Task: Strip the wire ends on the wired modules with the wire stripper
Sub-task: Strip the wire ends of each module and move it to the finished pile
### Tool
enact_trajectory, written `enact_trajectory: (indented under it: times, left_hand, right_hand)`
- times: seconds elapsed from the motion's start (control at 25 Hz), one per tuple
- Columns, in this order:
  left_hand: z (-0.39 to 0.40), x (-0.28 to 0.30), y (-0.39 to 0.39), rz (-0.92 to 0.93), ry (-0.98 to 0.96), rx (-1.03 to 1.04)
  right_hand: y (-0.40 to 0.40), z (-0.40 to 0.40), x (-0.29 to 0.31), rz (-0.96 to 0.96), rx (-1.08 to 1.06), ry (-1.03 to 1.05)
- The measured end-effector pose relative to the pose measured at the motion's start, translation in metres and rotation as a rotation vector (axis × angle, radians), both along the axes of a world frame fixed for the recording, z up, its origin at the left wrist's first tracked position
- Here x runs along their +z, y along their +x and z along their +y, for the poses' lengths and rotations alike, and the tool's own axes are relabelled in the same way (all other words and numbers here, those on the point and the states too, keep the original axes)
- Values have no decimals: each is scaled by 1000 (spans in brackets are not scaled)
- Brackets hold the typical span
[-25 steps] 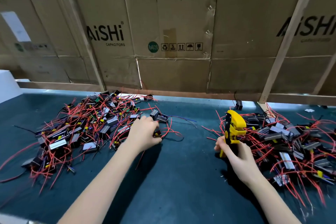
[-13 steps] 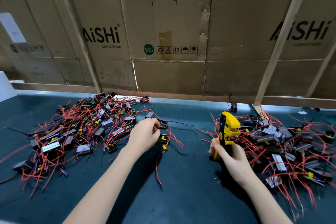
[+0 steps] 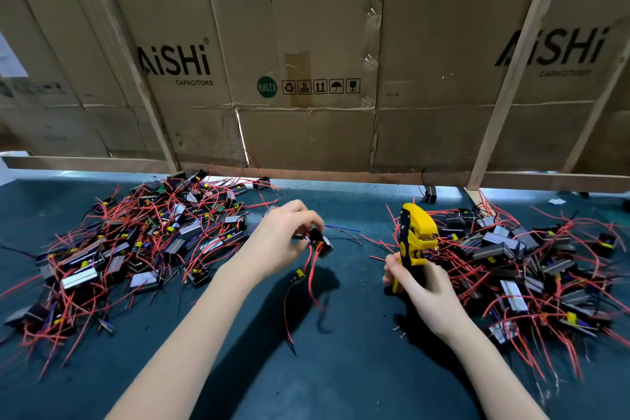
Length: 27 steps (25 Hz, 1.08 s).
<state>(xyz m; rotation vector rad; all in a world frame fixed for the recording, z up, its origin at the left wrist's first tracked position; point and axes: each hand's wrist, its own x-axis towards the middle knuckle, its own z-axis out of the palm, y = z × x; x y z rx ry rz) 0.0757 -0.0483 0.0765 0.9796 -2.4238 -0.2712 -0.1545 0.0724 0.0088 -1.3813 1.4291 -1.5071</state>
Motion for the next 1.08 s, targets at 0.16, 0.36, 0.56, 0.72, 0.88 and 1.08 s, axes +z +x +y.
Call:
enact_trajectory:
  times: [0.16,0.36,0.56,0.72,0.88,1.08]
  left_hand:
    - [22,-15,-11,-197,132,-276]
    - [25,-45,-17,417,368,50]
    - [36,-68,-33,389,234,422]
    - [41,-72,-34,254,227,402]
    - [44,-71,-30,373,311,327]
    - [40,-70,-22,290,343,150]
  right_hand:
    - [1,0,2,10,-3,8]
    - [2,0,0,233,-91,1]
    - [2,1,4,320,-268,-164]
    - [1,1,5,530,-337,-316]
    - [1,0,3,750,-345,-365]
    - [2,-1,0,807,-367,-341]
